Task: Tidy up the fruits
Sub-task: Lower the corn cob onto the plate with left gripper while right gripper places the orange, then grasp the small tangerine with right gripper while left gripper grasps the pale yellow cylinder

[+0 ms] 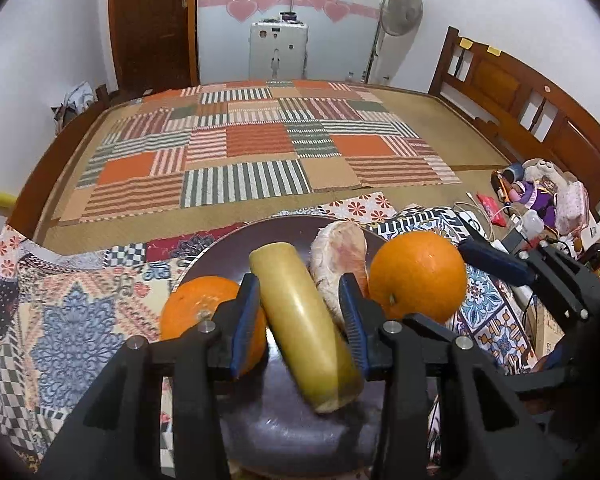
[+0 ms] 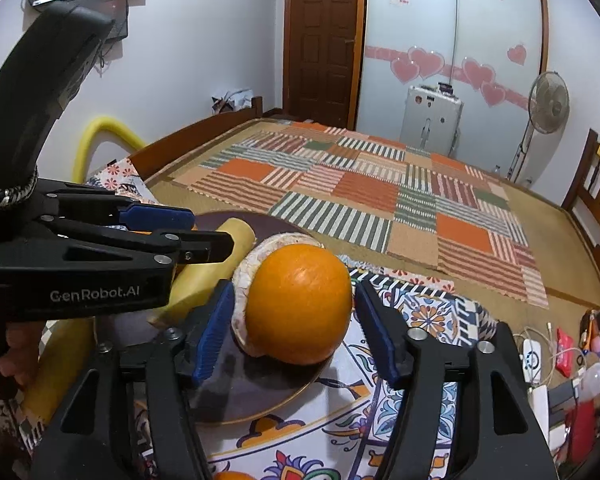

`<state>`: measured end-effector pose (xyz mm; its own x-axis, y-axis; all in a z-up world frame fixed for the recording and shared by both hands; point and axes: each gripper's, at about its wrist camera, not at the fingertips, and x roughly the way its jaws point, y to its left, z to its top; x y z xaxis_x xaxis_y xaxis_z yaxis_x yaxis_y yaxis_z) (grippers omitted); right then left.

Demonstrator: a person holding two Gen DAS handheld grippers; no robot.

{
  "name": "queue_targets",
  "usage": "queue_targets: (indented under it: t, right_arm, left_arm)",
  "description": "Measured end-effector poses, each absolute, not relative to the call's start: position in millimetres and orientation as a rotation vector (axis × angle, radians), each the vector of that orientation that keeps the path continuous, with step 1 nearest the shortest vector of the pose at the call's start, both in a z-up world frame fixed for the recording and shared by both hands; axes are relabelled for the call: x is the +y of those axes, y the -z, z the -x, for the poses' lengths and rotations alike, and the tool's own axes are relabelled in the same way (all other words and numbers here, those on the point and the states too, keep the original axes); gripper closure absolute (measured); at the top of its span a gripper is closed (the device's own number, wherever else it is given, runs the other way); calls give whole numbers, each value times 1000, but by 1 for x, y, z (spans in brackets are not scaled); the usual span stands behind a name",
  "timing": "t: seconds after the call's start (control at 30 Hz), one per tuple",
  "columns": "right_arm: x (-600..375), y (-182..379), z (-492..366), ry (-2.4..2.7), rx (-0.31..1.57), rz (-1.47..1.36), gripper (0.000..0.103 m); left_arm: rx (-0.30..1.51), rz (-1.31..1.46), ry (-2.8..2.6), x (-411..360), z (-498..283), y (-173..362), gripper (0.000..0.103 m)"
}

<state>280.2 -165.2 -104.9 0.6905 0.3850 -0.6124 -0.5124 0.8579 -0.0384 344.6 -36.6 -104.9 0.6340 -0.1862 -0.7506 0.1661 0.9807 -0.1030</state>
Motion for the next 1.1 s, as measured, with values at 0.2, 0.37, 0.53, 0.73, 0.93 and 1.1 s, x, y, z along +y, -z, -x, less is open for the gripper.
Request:
queue_targets:
  t: [0.2, 0.37, 0.53, 0.73, 0.93, 1.1]
  right_arm:
    - [-171, 95, -264, -494, 594, 200, 39]
    - [-179, 84, -245, -496, 562, 180, 39]
    - [-184, 80, -223, -492, 540, 175, 37]
    - [-187, 87, -199, -484, 532, 171, 34]
    - [-193, 107, -185, -479, 563, 174, 34]
    - [-197, 127, -184, -465, 605, 196, 34]
  left_arm:
    - [797, -21, 180, -28, -313, 90, 57]
    - [753, -40, 160, -18, -280, 77, 51]
    - [736, -39, 152, -8, -248, 72, 46]
    - [745, -38, 155, -4, -216, 83, 40]
    - [803, -44, 166, -7, -199, 111, 40]
    - [824, -23, 128, -5, -201, 128, 40]
